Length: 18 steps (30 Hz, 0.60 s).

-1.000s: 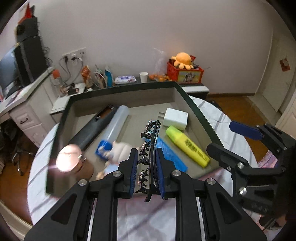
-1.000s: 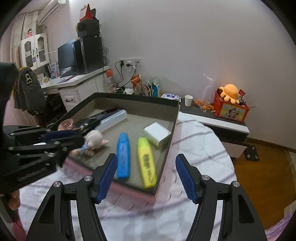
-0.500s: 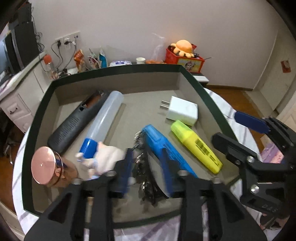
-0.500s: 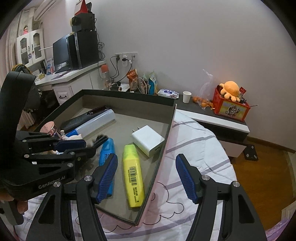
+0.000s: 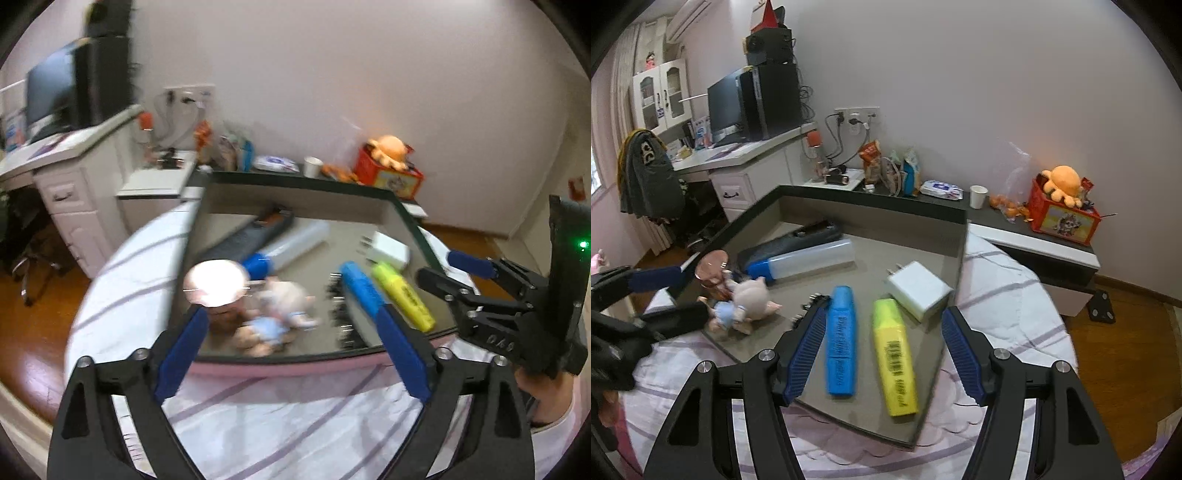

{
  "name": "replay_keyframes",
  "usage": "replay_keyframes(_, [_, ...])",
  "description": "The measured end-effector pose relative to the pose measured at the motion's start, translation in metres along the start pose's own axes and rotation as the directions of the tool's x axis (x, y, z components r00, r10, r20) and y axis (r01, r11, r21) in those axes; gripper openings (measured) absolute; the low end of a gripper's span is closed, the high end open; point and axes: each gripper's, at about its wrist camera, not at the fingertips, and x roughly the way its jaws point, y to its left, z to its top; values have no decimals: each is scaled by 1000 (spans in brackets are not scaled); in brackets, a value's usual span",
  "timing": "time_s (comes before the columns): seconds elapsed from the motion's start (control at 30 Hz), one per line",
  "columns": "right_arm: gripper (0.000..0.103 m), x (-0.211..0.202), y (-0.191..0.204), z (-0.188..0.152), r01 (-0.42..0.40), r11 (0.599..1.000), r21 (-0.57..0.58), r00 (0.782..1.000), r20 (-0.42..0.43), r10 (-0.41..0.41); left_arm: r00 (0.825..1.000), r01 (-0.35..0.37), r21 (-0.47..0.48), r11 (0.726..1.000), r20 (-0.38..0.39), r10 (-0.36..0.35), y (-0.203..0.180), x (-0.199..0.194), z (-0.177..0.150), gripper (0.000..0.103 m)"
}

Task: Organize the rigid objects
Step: 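Carry the black hair clip into the pink box and open the left gripper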

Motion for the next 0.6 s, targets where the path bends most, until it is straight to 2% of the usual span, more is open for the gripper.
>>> replay_keyframes(0.1, [67, 7, 11, 6, -52, 999, -14, 998, -34, 51, 989, -149, -4, 989, 21, 149, 24, -6, -3, 96])
replay_keyframes(0.3, [67, 35, 43, 16, -111, 992, -65, 986, -133, 102, 958, -288, -37, 957, -1, 288, 62, -3, -8, 96])
replay_keyframes(0.4, [67, 54, 56, 19, -120, 990, -75, 978, -182, 104, 956, -292, -44, 955, -17, 291, 73, 3, -9, 96])
replay_keyframes(0.6, [67, 81, 73, 19, -69, 993, -92, 967, -251, 44, 955, -295, -36, 955, -36, 293, 81, 10, -13, 96])
